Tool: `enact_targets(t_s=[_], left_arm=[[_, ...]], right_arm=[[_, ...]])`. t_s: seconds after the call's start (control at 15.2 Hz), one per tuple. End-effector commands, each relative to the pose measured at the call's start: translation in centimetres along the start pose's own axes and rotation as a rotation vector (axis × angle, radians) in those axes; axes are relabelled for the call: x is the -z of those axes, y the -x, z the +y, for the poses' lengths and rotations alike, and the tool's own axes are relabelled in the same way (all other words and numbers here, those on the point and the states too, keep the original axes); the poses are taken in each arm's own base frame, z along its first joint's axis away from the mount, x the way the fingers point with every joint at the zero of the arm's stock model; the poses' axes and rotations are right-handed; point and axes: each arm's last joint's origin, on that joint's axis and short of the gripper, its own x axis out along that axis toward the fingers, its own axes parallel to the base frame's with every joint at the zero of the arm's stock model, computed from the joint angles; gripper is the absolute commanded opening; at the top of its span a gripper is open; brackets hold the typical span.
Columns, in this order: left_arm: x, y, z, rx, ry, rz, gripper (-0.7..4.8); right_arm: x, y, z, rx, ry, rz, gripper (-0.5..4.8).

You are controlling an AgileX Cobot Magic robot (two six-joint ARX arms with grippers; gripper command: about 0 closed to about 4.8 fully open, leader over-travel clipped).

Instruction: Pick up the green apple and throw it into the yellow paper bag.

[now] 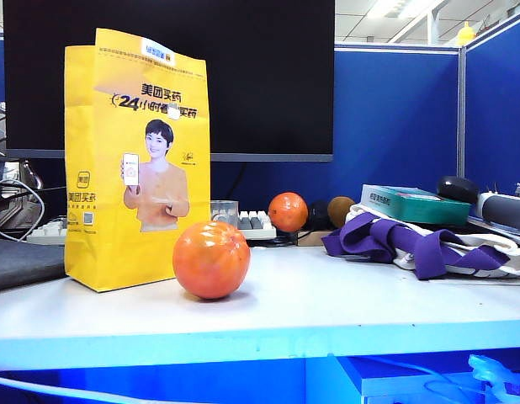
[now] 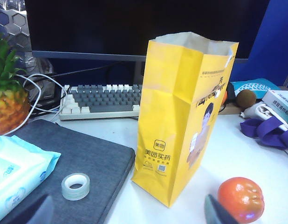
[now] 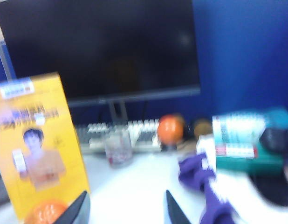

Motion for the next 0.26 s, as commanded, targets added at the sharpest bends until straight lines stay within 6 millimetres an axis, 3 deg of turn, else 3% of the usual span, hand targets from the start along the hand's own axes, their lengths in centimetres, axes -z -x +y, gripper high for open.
enact_targets(t_s=[0.07, 0.26], left_arm=[[-0.2, 0.0, 0.0, 0.003, 0.002, -0.012, 4.3], [-0.1, 0.0, 0.0, 0.003, 0.002, -0.012, 4.3]], right_arm=[[1.1, 0.0, -0.2, 0.013, -0.014, 0.071, 2.1], [2.4, 0.2, -0.4, 0.039, -0.031, 0.198, 2.1]])
